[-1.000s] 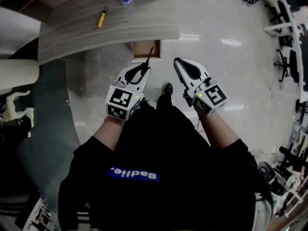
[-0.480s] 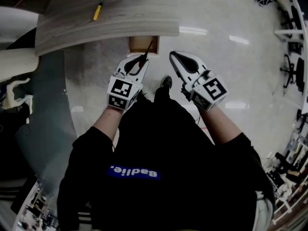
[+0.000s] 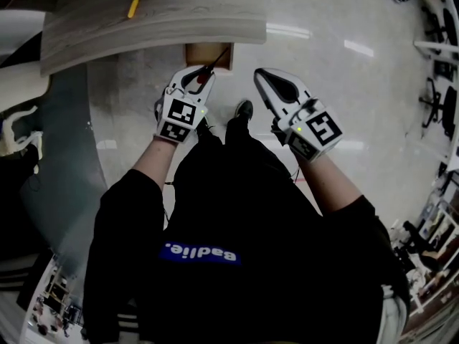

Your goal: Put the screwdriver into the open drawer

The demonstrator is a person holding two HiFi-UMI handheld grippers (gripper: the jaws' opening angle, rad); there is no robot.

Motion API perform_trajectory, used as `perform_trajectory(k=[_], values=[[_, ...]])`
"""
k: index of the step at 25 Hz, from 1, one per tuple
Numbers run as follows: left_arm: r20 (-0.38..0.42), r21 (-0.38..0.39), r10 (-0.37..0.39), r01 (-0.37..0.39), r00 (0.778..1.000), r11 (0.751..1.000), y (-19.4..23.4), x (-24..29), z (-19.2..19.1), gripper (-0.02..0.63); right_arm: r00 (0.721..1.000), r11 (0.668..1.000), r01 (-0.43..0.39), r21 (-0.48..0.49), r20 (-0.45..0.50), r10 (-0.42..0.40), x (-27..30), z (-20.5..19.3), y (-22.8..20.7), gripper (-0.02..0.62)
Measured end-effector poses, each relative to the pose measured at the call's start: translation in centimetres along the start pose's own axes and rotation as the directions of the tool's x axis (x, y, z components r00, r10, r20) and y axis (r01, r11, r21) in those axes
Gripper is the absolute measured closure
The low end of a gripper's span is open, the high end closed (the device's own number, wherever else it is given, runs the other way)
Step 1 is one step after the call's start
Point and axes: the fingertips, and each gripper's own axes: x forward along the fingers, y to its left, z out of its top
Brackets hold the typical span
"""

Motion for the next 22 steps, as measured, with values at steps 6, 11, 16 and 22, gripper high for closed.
perform_trajectory(k=[6, 11, 16, 22], values=[[-0.060, 0.064, -0.008, 0.012, 0.998, 0.998, 0.3, 2.7, -2.8, 0.522, 1.000, 1.000, -0.002, 0.019, -0.021, 0.003, 0.3, -1.3, -0.7, 0.568], [-0.115, 0.103, -0.001, 0.013, 0.993, 0.995, 0.1, 4.4, -4.5, 0.522, 0.999, 1.000, -0.007, 0.026, -0.031, 0.008, 0.2, -1.9, -0.8, 0.568], [-0.173, 0.179, -0.002, 0.034, 0.985, 0.983, 0.2, 6.3, -6.4, 0.522, 0.999, 0.999, 0.003, 0.033, -0.036, -0.002, 0.1, -2.4, -1.1, 0.568], [-0.253, 0.233, 0.011, 0.050, 0.967, 0.971, 1.3, 8.4, -9.9, 0.522, 0.998, 0.998, 0.033, 0.045, -0.061, -0.031, -0.2, -3.9, -1.8, 0.568]])
